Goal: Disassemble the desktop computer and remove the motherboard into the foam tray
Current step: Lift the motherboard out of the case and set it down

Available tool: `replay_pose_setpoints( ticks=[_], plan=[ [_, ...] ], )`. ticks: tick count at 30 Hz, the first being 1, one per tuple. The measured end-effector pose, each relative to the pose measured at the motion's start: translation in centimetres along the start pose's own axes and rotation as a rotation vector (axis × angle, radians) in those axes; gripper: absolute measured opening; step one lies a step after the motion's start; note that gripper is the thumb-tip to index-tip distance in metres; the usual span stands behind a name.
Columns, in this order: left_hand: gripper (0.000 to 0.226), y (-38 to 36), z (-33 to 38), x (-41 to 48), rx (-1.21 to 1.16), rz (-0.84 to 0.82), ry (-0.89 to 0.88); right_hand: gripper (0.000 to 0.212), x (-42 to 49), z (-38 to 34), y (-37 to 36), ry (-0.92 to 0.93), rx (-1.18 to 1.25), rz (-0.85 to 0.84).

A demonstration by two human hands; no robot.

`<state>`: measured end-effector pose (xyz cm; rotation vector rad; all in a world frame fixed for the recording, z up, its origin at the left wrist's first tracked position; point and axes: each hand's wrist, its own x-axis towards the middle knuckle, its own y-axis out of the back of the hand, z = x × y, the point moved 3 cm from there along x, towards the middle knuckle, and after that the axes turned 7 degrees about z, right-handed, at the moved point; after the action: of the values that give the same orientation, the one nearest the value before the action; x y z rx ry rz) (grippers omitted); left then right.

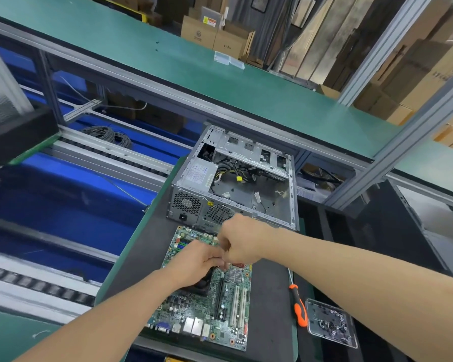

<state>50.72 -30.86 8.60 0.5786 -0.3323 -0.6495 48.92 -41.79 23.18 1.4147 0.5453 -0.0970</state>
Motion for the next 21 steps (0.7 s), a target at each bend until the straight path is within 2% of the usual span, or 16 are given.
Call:
replay_pose_setpoints(
  ticks=[2,5,8,10,12,16,19,21],
  plan=[
    [0.020,0.2,0.1,-0.1,0.030,0.002,-0.006,0.031,0.9,-0.1,0.5,-0.238,0.123,-0.153],
    [0.020,0.4,0.0,-0.3,0.034,-0.004,0.001,0.035,1.6,-1.0,0.2,-0.371,0.186,-0.526],
    [0.017,0.6,0.2,-0.5,0.018,0.009,-0.011,0.029,2.2,-0.8,0.1,-0.409,0.342,-0.584],
    [0.026,0.5,0.2,-0.5,-0.007,0.006,0.017,0.035,2.0,-0.1,0.3,-0.374,0.355,-0.539],
    [0.027,0.4,-0.1,-0.3,-0.003,-0.011,0.047,0.042,2.0,0.6,0.6,-0.256,0.215,-0.386],
    [0.023,0.3,-0.2,0.1,0.031,-0.017,0.029,0.047,1.5,0.6,0.4,0.111,-0.114,-0.150],
    [0.021,0.2,-0.5,0.2,0.029,-0.050,0.049,0.035,1.6,-0.8,0.0,0.382,-0.356,-0.114],
    [0.023,0.2,-0.6,0.1,0.060,-0.088,0.042,0.026,1.6,-1.1,-0.1,0.479,-0.410,-0.098]
  ],
)
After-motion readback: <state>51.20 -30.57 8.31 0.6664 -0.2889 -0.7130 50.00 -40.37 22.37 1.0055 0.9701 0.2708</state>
